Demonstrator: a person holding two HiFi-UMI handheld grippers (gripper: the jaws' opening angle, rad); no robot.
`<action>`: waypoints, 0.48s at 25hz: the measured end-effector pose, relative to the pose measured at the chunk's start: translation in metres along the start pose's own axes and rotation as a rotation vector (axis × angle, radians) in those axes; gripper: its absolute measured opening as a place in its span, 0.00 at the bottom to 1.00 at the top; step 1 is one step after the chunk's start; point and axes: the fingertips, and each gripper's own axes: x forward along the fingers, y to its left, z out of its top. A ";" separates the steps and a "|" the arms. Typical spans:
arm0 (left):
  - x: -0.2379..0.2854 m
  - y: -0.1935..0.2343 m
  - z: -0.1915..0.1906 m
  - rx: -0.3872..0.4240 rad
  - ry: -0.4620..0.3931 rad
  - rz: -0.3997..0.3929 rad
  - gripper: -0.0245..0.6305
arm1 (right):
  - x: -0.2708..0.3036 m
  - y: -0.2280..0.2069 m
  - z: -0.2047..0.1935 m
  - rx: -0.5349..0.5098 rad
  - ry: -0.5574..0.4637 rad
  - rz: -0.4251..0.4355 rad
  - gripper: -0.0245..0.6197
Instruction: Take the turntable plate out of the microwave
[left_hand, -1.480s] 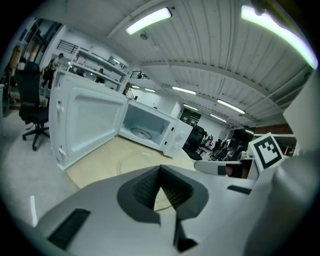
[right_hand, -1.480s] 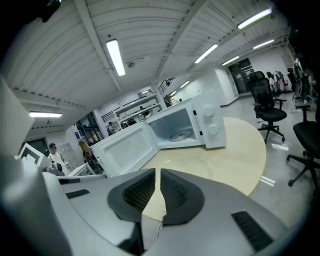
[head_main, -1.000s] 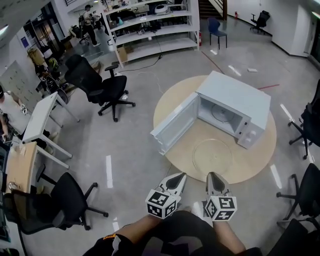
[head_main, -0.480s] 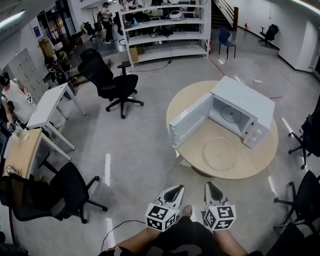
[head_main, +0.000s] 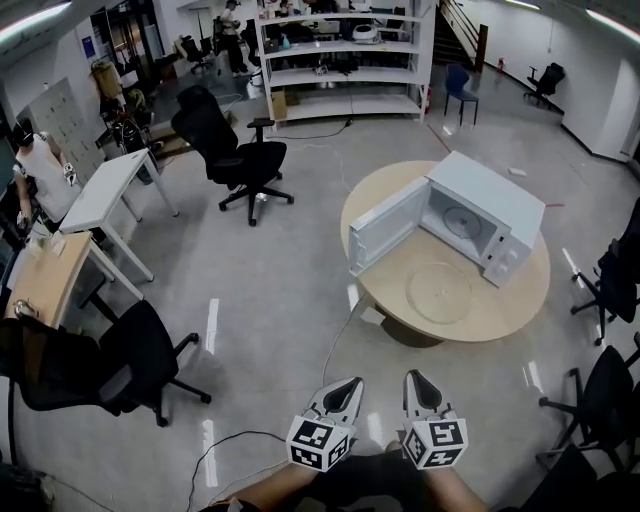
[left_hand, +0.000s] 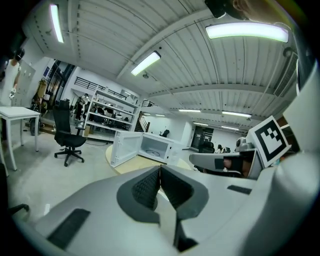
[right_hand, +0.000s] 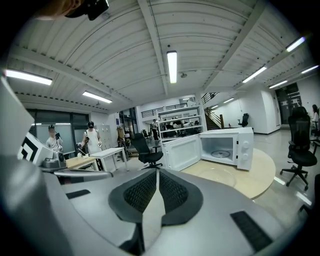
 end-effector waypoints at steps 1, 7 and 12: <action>-0.004 -0.004 0.001 0.002 -0.009 0.011 0.11 | -0.005 0.001 0.001 -0.010 -0.005 0.012 0.09; -0.018 -0.038 0.000 0.010 -0.066 0.085 0.11 | -0.042 -0.004 0.005 -0.080 -0.026 0.084 0.09; -0.014 -0.081 -0.015 0.000 -0.081 0.144 0.11 | -0.084 -0.032 0.005 -0.114 -0.046 0.121 0.09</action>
